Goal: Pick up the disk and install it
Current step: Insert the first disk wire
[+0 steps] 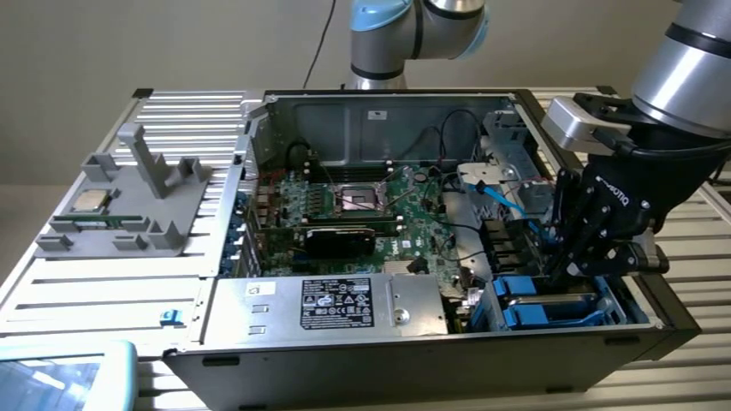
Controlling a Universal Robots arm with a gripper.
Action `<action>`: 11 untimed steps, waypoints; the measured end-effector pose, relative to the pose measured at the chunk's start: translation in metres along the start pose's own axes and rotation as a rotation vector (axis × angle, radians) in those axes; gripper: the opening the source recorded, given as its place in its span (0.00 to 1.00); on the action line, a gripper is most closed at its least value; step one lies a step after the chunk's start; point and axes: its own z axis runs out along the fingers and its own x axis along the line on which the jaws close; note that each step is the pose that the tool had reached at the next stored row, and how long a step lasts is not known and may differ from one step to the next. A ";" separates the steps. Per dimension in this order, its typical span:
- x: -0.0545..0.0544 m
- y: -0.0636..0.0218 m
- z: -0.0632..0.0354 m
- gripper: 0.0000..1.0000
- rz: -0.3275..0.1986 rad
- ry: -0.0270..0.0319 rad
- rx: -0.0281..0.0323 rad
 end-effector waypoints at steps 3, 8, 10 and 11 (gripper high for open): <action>0.000 0.0000 0.0000 0.17 0.000 0.0000 0.0000; 0.000 0.0000 0.0001 0.18 0.000 -0.0005 0.0002; 0.000 0.0001 -0.0004 0.25 0.000 0.0006 0.0000; 0.000 0.0001 -0.0007 0.25 0.000 0.0016 0.0001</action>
